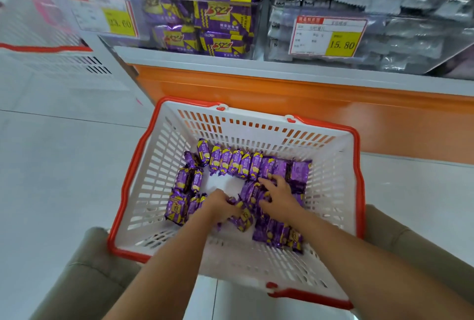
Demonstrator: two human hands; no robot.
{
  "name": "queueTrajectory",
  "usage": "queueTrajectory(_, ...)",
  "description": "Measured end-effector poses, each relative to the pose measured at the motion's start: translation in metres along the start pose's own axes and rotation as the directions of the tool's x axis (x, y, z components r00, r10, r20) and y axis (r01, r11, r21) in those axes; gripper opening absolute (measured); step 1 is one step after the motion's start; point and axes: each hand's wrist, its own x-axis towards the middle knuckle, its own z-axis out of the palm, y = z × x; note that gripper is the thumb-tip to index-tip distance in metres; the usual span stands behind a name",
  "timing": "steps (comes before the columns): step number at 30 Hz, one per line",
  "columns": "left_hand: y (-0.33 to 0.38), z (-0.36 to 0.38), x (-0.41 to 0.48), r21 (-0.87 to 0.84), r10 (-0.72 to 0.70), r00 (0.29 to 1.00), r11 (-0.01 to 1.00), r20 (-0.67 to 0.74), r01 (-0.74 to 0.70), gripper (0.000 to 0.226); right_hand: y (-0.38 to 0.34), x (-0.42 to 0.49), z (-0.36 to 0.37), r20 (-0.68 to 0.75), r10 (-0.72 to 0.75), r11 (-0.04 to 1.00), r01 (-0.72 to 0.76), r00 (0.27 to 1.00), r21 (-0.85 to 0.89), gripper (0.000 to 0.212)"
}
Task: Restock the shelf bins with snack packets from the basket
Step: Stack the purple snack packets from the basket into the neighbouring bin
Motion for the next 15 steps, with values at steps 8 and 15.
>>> queueTrajectory(8,0.002,-0.041,-0.045,-0.499,0.148,0.989,0.859,0.025,-0.116,0.012,-0.057,-0.035,-0.022,0.339,-0.022,0.817,-0.178,0.941,0.548,0.059)
queueTrajectory(15,0.002,-0.088,-0.096,-0.666,0.266,0.963,0.711,-0.043,-0.226,0.051,-0.094,-0.056,-0.053,0.152,-0.162,0.772,0.029,0.975,0.635,0.053)
